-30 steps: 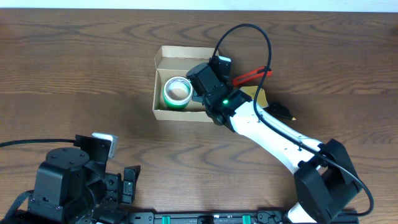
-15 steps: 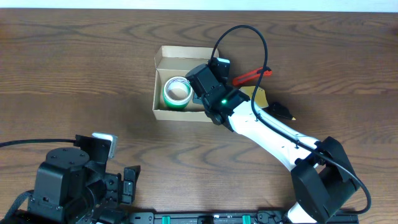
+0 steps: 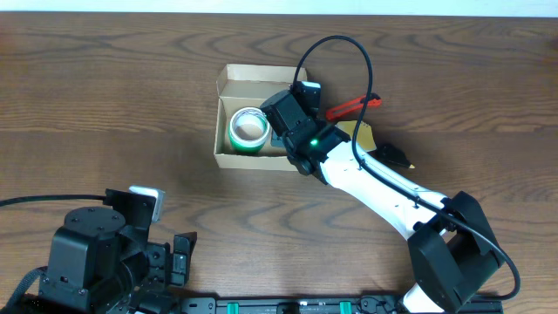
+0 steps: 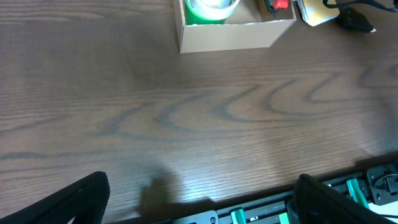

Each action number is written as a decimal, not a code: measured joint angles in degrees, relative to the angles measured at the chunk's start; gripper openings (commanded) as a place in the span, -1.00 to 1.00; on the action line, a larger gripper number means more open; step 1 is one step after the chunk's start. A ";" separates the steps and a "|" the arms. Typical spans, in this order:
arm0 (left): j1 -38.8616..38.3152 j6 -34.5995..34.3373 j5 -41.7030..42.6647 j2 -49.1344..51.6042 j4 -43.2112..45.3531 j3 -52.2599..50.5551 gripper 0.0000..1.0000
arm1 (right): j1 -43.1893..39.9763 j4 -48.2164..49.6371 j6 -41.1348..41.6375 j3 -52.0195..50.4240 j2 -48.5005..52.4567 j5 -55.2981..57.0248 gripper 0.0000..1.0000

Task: Pack container
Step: 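Lower the red stapler into the box and open the right gripper, then move the right gripper over the red box cutter and grasp it, then carry the red box cutter into the box and release it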

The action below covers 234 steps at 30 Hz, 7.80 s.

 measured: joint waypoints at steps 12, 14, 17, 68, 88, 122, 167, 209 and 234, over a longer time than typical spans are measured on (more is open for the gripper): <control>0.00 0.00 0.00 0.00 0.00 0.00 0.90 | 0.00 -0.07 -0.72 0.00 0.02 0.31 -0.34; 0.00 0.00 0.00 0.00 0.00 0.00 0.90 | 0.00 0.00 -0.94 0.00 0.00 0.44 -0.14; 0.00 0.00 0.00 0.00 -0.02 0.00 0.90 | 0.00 0.17 -1.38 0.00 0.00 0.59 0.01; 0.00 0.00 0.00 0.00 0.00 -0.07 0.90 | -26.93 -40.83 3.72 44.87 16.76 -13.62 0.98; 0.00 0.00 0.00 0.00 0.00 -0.07 0.90 | -30.99 -39.74 9.03 50.99 35.41 -21.90 0.86; 0.00 0.00 0.00 0.00 0.00 -0.07 0.91 | -30.91 -39.71 11.61 50.99 39.82 -21.92 0.57; 0.00 0.00 0.00 0.00 -0.02 -0.07 0.90 | -30.73 -36.35 10.23 48.11 39.47 -17.70 -0.77; 0.00 0.00 0.00 0.00 0.00 -0.07 0.91 | -6.16 -53.94 -85.85 58.47 25.16 -42.14 -0.97; 0.00 0.00 0.00 0.00 0.00 -0.07 0.90 | -2.58 -54.16 -92.50 57.99 32.30 -38.45 -0.52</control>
